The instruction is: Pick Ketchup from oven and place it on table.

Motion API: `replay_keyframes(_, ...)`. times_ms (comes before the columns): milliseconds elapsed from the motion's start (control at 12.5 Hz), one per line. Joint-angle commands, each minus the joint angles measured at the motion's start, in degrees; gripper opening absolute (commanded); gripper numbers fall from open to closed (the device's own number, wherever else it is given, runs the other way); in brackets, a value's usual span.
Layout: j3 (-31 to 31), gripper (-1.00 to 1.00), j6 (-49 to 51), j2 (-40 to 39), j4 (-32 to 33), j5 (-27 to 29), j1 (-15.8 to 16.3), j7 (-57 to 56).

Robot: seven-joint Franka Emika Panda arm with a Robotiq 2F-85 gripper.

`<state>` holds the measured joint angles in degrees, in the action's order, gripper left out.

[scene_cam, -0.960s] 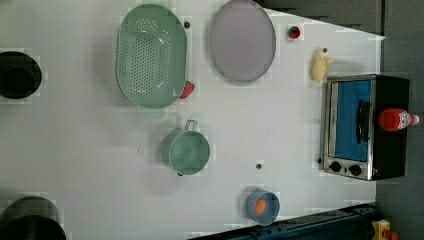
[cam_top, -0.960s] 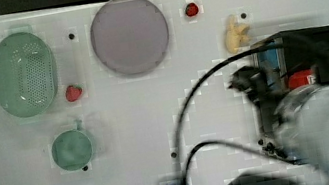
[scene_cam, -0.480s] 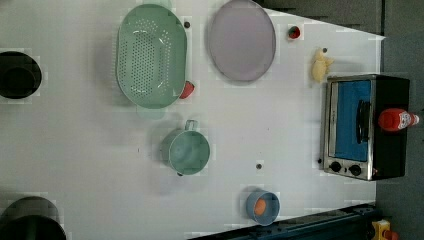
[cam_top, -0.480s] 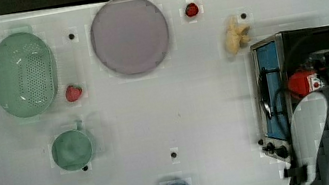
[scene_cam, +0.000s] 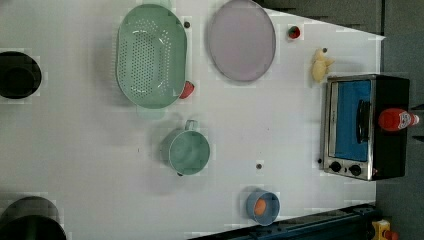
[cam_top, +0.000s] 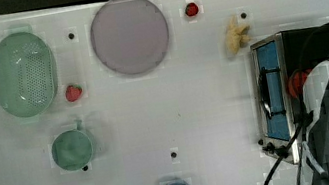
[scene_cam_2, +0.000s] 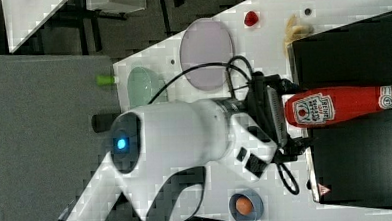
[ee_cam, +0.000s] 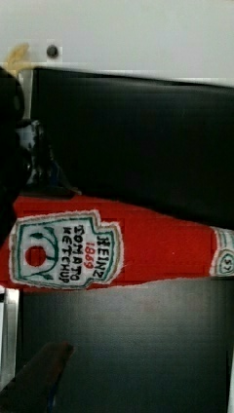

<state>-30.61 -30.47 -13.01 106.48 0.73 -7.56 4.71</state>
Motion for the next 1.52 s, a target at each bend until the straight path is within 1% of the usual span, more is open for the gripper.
replay_keyframes(80,-0.20,1.00,-3.05,-1.21,-0.38,5.25,-0.17,0.64)
replay_keyframes(320,-0.22,1.00,-4.29,-4.29,-0.30,9.07,-0.64,0.64)
replay_keyframes(640,-0.06,1.00,-4.85,-5.70,0.13,10.20,-0.66,0.64)
replay_keyframes(720,-0.07,0.91,-5.07,-5.83,0.49,10.19,-0.67,0.64)
replay_keyframes(880,-0.07,0.43,-5.84,-5.81,0.94,10.20,-0.67,0.64)
replay_keyframes(960,-0.08,0.27,-5.92,-5.66,0.88,10.20,-0.63,0.64)
replay_keyframes(1200,-0.28,0.26,-5.85,-5.49,0.10,10.14,-0.63,0.64)
replay_keyframes(1360,-0.25,0.27,-5.32,-4.50,-2.80,9.79,-0.40,0.63)
replay_keyframes(1520,0.10,0.27,-0.77,-2.56,-7.01,7.16,0.57,0.47)
